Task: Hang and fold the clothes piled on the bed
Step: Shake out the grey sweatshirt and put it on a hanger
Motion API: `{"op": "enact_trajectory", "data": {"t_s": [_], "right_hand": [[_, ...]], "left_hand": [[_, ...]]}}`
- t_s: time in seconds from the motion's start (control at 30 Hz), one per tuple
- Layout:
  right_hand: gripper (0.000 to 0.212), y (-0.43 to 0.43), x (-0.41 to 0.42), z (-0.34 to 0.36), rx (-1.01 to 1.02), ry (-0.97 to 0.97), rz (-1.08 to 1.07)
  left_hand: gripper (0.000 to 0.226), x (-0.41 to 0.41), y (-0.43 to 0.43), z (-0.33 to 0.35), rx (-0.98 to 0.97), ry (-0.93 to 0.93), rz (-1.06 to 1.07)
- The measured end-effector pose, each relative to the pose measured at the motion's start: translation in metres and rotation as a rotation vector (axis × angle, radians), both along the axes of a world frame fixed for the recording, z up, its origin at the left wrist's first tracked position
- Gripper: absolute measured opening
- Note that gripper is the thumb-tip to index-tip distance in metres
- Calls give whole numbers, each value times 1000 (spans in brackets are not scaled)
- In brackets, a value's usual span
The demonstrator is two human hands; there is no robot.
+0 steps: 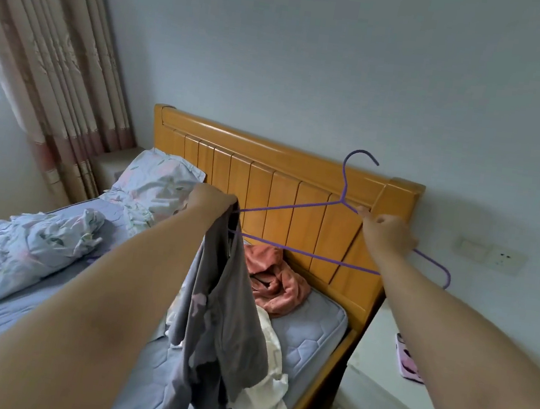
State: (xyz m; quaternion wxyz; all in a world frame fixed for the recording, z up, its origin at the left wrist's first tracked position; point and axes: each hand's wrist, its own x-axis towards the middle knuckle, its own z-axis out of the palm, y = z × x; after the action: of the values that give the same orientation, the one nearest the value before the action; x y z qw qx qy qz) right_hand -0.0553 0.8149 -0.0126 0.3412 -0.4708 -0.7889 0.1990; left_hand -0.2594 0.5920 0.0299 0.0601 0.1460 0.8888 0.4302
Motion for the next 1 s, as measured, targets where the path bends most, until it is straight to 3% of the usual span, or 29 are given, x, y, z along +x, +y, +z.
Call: {"op": "enact_trajectory", "data": {"t_s": [0.2,0.5,0.63,0.73,0.87,1.0], "right_hand": [[54,-12,4,-7,114,-9,-56],[55,-27,4,-8,-53,65,42],[55,-37,-1,-3,-116,197,55],[50,-43,-3,4,-65,125,155],[10,-59,-17,16,21,-45,439],[23,-62,-20,41,-258,-179,717]], "left_hand": [[27,32,31,1,-201,200,-213],[25,75,63,0,-75,407,-489],[19,71,51,1,-160,558,-609],[18,67,40,5,-200,526,-638],[20,68,33,7,-51,386,-625],[16,55,14,7,43,271,-638]]}}
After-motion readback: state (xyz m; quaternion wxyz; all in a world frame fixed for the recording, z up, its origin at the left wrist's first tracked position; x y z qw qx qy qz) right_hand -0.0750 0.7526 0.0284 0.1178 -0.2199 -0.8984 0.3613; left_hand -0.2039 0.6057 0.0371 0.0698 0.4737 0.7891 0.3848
